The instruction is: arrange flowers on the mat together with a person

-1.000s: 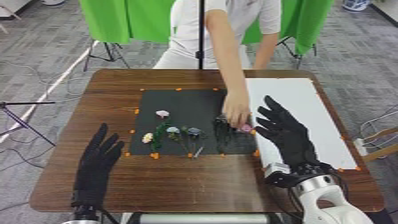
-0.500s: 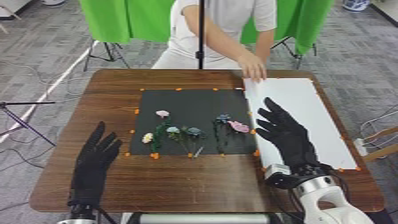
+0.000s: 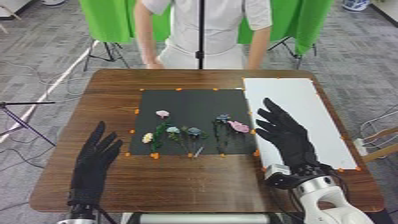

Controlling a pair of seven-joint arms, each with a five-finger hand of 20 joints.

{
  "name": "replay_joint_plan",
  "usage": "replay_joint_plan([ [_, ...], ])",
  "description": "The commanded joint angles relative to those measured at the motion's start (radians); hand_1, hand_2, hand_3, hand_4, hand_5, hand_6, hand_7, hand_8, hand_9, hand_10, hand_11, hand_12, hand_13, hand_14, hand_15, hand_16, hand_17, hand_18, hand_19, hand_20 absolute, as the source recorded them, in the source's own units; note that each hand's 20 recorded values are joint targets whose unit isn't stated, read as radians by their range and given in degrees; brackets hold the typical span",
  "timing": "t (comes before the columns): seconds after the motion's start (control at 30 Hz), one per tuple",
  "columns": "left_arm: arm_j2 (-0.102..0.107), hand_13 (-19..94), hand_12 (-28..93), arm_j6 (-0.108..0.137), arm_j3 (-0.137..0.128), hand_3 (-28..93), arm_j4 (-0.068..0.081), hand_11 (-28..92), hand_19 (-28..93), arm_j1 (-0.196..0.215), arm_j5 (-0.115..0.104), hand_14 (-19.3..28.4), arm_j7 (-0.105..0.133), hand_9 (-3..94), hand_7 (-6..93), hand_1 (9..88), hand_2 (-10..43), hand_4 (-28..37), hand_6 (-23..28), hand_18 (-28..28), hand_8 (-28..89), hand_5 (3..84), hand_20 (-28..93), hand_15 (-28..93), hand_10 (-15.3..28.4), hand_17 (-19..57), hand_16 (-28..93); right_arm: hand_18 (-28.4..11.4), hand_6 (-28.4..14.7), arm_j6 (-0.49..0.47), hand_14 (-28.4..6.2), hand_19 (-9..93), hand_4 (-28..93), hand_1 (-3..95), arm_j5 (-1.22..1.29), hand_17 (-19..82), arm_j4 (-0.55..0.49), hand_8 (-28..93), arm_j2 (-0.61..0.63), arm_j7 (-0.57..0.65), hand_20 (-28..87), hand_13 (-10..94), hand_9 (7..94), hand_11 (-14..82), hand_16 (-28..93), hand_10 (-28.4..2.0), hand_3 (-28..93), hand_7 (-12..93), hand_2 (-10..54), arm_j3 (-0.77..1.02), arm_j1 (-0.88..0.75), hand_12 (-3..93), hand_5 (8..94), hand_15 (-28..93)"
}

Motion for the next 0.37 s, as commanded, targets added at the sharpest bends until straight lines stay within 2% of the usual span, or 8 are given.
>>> replay_joint_plan([
  [0.03,-0.001,21,13,0.001,0.002,76,-0.002,8,42,0.011,0.002,17.6,-0.002,27.2,11.0,17.8,3.6,-28.3,-3.0,24.9,-10,24.2,5,19,11.7,-11.4,0,-22.3,4.9,-0.009,-19.1,17,-27,13.3,-0.012,0,-0.006,-9,-0.008,-0.003,15,20,32.5,2.3,34,-10.0,71,8,10.2,0.004,-0.007,16.5,32.1,-2],
  [0.1,0.001,21,13,0.005,0.004,76,-0.003,8,42,0.013,0.0,17.7,0.003,27.2,11.0,17.8,3.6,-28.3,-3.0,24.9,-10,24.2,5,19,11.7,-11.3,0,-22.3,4.9,-0.008,-19.1,17,-27,13.3,-0.012,0,-0.005,-9,-0.007,-0.003,15,20,32.5,2.3,34,-10.1,71,8,10.2,0.002,-0.004,16.5,32.2,-2],
  [0.17,-0.007,21,13,-0.004,-0.002,76,-0.005,8,42,0.015,0.005,17.7,-0.011,27.2,11.0,17.8,3.6,-28.3,-3.0,24.9,-10,24.2,5,19,11.7,-11.4,0,-22.3,4.9,-0.004,-19.0,17,-27,13.5,-0.01,0,-0.009,-9,-0.007,0.001,15,20,32.6,2.3,34,-10.1,71,8,10.3,0.004,-0.01,16.5,32.2,-2],
  [0.23,-0.006,21,13,0.002,0.0,76,-0.005,8,43,0.014,0.0,17.7,-0.002,27.2,10.9,17.9,3.7,-28.3,-3.0,24.9,-10,24.2,5,19,11.7,-11.4,0,-22.3,4.9,-0.005,-19.1,18,-27,13.5,-0.01,0,-0.007,-9,-0.007,0.0,15,20,32.6,2.3,34,-10.0,71,8,10.2,0.004,-0.008,16.4,32.3,-2],
  [0.3,-0.007,21,13,-0.003,-0.003,76,-0.005,8,43,0.012,0.006,17.6,-0.009,27.2,10.9,17.9,3.6,-28.3,-3.0,24.9,-10,24.2,5,19,11.6,-11.3,0,-22.4,4.9,-0.01,-19.0,18,-27,13.5,-0.012,0,-0.01,-9,-0.009,-0.005,15,20,32.6,2.3,34,-10.0,71,8,10.2,0.008,-0.014,16.4,32.3,-2],
  [0.37,-0.005,21,13,0.001,-0.001,76,-0.005,8,43,0.014,0.0,17.6,-0.008,27.2,11.0,17.9,3.6,-28.3,-3.0,24.9,-10,24.1,5,19,11.7,-11.4,0,-22.4,4.9,-0.015,-19.1,18,-27,13.5,-0.013,0,-0.009,-9,-0.012,-0.003,15,20,32.6,2.4,34,-10.0,71,8,10.2,0.01,-0.013,16.4,32.3,-1],
])
